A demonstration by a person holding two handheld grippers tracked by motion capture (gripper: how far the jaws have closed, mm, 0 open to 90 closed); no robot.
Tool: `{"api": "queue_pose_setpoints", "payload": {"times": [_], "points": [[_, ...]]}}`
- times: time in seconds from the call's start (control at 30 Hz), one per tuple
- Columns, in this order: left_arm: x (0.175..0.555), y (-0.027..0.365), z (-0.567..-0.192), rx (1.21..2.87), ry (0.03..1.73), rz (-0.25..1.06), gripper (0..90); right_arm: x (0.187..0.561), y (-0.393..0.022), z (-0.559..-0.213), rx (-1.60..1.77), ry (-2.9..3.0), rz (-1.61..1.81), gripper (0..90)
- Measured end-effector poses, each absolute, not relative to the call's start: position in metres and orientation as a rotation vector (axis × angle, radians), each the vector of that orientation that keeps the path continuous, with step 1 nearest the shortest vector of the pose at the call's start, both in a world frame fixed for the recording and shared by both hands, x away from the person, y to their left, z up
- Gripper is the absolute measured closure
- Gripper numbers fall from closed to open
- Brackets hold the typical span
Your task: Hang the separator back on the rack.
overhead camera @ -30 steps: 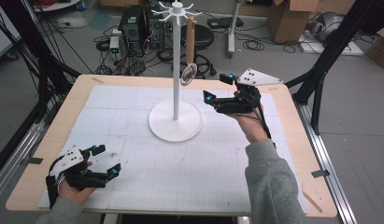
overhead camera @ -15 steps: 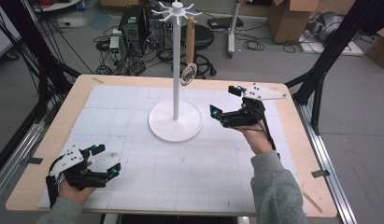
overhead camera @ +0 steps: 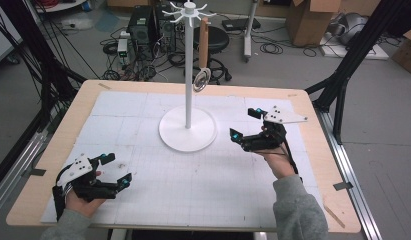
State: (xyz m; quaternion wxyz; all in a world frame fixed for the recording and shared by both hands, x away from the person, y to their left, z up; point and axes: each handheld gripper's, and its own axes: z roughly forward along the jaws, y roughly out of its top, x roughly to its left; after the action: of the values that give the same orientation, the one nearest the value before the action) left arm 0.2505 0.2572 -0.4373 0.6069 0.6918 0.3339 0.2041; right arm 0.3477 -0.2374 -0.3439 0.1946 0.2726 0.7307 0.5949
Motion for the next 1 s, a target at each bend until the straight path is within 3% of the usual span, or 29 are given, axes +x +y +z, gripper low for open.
{"api": "queue_pose_setpoints", "payload": {"times": [0.4, 1.0], "points": [[0.253, 0.257, -0.434, 1.525, 0.751, 0.516, 1.7, 0.333, -0.25, -0.37, 0.808, 2.057, 1.664, 0.4], [0.258, 0.253, -0.437, 1.55, 0.756, 0.514, 1.7, 0.306, -0.283, -0.389, 0.815, 2.012, 1.677, 0.4]]}}
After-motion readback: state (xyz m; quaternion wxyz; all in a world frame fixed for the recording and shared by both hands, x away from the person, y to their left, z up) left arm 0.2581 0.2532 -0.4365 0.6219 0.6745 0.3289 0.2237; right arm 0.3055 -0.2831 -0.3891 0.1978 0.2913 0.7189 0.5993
